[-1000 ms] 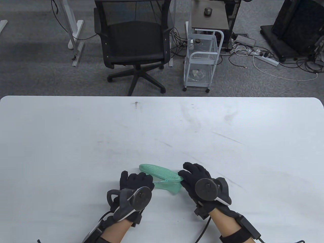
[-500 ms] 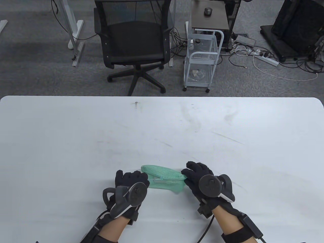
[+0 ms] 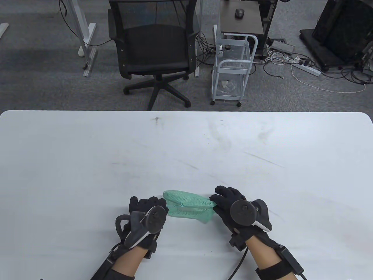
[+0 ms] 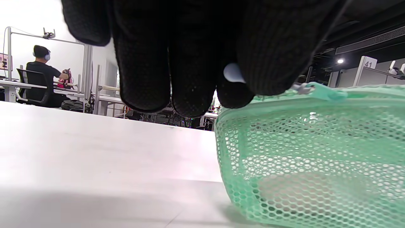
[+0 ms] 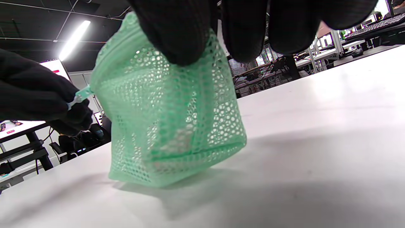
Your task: Take cleansing milk out of the toiletry bag
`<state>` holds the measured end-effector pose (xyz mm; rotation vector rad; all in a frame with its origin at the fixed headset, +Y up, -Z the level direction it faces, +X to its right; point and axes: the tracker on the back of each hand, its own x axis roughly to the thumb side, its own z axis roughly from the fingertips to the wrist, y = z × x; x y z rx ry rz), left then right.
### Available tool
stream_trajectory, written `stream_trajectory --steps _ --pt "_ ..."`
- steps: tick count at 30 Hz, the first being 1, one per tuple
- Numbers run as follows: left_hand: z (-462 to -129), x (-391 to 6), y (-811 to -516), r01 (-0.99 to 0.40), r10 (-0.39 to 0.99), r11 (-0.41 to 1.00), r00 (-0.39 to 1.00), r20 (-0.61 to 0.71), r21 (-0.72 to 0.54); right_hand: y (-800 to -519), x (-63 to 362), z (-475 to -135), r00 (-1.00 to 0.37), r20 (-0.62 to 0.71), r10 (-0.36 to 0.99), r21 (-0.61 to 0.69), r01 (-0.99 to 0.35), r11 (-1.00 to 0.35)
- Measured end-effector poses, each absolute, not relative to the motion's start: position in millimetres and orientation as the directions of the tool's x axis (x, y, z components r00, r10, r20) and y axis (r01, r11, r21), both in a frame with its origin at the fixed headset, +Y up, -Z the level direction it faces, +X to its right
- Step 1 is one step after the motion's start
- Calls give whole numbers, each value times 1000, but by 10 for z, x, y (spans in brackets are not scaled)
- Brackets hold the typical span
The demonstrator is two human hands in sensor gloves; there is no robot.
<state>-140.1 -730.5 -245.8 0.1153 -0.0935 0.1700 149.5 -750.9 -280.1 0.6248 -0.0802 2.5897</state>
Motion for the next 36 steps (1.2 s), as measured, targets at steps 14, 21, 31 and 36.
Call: stream_trajectory --steps 14,21,31,36 --pt "-2559 -1559 -7357 -164 162 982 986 30 97 -7511 1509 -2808 -781 448 435 64 -457 -887" --pt "-2610 -1643 -7382 -166 167 983 986 -8 84 -7509 1517 -2812 -779 450 437 70 -457 -887" --pt "-2694 -1795 -7433 -167 172 983 982 -72 70 -7507 1534 -2819 -780 446 439 74 -457 -886" --pt "-2723 -1848 -7451 -168 173 984 980 -96 66 -7506 1536 -2823 -780 447 439 75 -457 -887"
